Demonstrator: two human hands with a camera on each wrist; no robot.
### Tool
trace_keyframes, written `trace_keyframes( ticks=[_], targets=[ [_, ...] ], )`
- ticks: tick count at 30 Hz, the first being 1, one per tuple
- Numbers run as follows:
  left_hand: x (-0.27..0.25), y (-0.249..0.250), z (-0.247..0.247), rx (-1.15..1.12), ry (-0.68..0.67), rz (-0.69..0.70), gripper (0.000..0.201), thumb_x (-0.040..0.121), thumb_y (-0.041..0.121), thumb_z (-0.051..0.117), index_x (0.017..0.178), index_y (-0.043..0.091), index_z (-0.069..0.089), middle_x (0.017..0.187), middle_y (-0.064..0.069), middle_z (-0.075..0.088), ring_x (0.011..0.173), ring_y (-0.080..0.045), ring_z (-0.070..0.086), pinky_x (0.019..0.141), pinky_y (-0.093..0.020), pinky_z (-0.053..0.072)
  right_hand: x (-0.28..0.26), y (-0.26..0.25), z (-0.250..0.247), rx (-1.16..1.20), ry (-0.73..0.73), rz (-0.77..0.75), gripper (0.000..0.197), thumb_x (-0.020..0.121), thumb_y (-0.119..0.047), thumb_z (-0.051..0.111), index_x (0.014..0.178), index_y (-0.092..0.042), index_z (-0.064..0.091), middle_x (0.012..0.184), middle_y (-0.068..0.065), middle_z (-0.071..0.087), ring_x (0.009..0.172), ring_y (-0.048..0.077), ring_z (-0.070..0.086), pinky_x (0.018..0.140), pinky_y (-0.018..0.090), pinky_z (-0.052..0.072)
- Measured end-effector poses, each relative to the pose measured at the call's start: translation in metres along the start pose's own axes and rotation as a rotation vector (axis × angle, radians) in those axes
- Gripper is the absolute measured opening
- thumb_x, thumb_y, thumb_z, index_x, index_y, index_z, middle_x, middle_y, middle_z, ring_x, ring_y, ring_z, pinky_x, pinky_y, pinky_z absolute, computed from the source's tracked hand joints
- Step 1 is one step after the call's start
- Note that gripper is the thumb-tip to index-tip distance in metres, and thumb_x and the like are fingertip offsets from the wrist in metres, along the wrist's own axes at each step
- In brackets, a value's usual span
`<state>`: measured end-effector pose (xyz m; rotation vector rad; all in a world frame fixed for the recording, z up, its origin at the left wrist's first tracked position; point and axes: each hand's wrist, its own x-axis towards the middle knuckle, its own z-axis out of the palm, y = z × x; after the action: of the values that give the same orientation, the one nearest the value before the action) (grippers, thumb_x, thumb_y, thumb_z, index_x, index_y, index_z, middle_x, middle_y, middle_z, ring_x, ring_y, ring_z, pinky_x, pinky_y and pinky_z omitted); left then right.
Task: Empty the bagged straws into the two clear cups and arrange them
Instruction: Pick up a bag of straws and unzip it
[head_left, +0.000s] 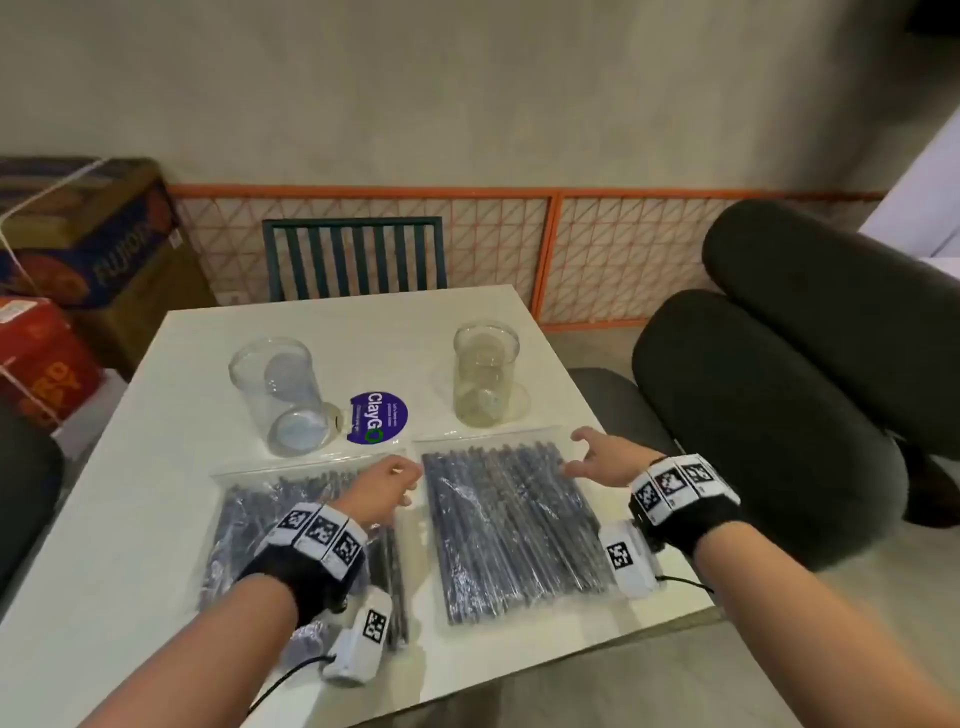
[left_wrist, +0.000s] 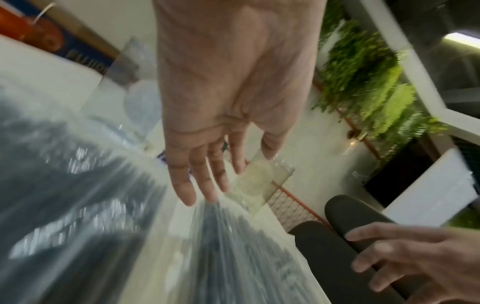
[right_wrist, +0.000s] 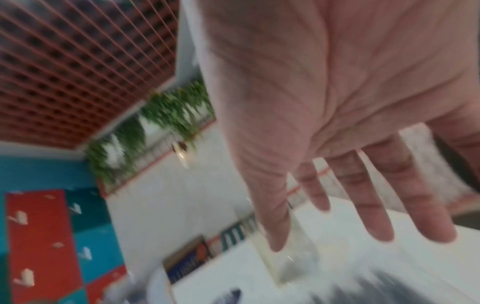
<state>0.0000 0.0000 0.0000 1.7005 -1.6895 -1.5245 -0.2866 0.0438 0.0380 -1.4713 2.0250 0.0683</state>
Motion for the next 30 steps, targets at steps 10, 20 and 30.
trace_keyframes(
  ticks=[10, 20, 30],
  targets=[
    [0.009, -0.036, 0.078, -0.027, 0.006, -0.250, 0.070, 0.087, 0.036, 0.061, 0.137, -0.002, 0.031, 0.130, -0.022, 0.049, 0.113, -0.035, 0.053, 0.091, -0.039, 0.049, 0.017, 0.019, 0.085, 0.084, 0.045, 0.243, 0.066, 0.080, -0.024, 0.072, 0.130, 0.002, 0.037, 0.130, 0.019, 0.052, 0.120, 0.032, 0.052, 0.091, 0.032, 0.044],
    [0.016, -0.021, 0.061, -0.331, -0.027, -0.051, 0.074, 0.084, 0.010, 0.064, 0.146, 0.010, 0.022, 0.145, -0.014, 0.040, 0.125, -0.028, 0.046, 0.105, -0.045, 0.038, 0.009, 0.027, 0.062, 0.513, 0.189, -0.050, 0.028, 0.078, -0.007, 0.069, 0.099, -0.005, 0.050, 0.101, 0.016, 0.061, 0.095, 0.029, 0.059, 0.083, 0.032, 0.046],
    [0.014, 0.011, 0.028, -0.166, 0.291, 0.152, 0.086, 0.081, 0.008, 0.068, 0.146, 0.017, 0.014, 0.151, -0.019, 0.021, 0.137, -0.035, 0.026, 0.114, -0.048, 0.023, -0.021, 0.002, -0.001, 1.232, 0.299, -0.360, 0.038, 0.075, -0.006, 0.073, 0.106, -0.023, 0.058, 0.099, 0.001, 0.067, 0.086, 0.015, 0.065, 0.080, 0.040, 0.050]
  ],
)
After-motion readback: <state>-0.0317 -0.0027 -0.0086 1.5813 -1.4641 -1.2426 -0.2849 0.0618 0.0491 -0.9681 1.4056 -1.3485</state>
